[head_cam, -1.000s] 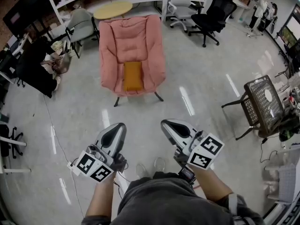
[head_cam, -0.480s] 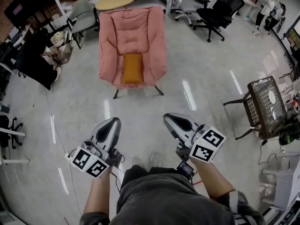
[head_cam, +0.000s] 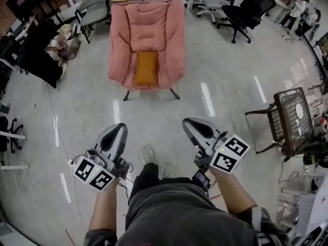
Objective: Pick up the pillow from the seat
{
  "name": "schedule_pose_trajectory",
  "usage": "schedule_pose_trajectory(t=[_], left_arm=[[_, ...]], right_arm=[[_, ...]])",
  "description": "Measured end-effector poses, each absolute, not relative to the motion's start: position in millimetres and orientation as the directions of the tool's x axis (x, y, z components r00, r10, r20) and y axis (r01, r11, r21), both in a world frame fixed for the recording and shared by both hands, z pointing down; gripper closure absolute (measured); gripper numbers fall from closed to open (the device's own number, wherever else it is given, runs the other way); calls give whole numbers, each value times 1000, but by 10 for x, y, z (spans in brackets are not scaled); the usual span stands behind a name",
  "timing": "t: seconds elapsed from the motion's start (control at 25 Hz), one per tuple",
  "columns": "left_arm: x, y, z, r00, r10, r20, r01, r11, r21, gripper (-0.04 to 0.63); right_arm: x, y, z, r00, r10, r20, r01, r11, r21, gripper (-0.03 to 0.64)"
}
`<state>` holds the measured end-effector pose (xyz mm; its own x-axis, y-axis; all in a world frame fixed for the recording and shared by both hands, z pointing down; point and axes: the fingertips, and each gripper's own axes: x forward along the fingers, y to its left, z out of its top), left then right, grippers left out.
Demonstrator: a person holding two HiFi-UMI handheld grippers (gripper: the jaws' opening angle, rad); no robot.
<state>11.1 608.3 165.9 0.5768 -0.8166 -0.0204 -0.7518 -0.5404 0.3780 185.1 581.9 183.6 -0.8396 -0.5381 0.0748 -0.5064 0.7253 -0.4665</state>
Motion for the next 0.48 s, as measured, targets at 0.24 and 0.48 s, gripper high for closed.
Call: schedule_pose_trajectory(t=[0.24,0.48], left_arm=[[34,5802,1789,580,-815,-5,-747,-534,395,586],[-160,5302,1925,597,-802,1,-732,-544,411,586]], right_arm=[[1750,5550,1927,-843,-529,97,-508,722,-469,604],[1536,5109,2047,-837,-534,118,-518,707,-482,604]])
